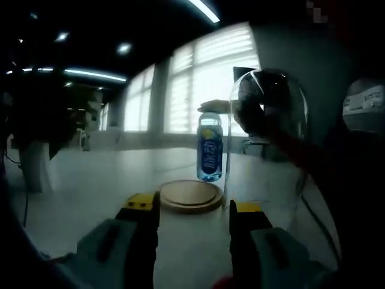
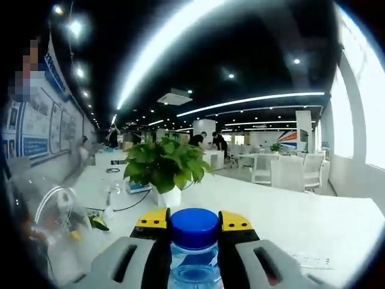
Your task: Open the cover put in the Mizone put the cover back on
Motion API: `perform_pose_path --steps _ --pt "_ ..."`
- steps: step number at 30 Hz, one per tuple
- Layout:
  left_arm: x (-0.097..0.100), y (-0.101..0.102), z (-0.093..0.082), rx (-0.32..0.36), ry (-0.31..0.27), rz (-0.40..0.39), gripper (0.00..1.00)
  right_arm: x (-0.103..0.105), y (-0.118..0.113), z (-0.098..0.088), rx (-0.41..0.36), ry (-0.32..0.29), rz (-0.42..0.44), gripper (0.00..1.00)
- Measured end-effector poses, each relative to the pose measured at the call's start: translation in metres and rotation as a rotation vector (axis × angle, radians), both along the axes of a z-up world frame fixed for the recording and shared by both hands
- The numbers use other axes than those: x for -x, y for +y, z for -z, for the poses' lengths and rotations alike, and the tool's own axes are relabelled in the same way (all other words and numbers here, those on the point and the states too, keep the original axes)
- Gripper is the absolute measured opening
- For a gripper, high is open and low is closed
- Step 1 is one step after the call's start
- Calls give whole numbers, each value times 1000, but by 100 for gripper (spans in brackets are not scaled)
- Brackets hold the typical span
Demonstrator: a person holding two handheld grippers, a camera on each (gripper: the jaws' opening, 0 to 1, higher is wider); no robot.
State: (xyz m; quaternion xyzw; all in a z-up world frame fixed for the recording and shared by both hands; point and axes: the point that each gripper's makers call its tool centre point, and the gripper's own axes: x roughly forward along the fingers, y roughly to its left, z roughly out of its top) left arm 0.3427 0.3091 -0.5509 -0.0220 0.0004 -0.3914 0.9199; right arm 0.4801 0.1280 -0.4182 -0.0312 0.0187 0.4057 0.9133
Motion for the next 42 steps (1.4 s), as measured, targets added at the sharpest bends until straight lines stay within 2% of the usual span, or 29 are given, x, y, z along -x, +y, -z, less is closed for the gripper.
perform_pose_path --steps 5,16,26,34,42 --pt "1 0 -2 3 -5 1 38 -8 14 4 1 15 -30 23" --pt "1 -1 -1 7 -2 4 38 -9 47 11 29 17 -100 23" --pt "0 0 0 2 -1 -1 38 -7 67 16 27 20 -137 23" --pt "1 0 -1 1 -3 -1 38 -4 68 16 28 13 -140 23" --pt "2 -1 0 -4 -4 5 38 -5 58 18 -15 39 -112 24"
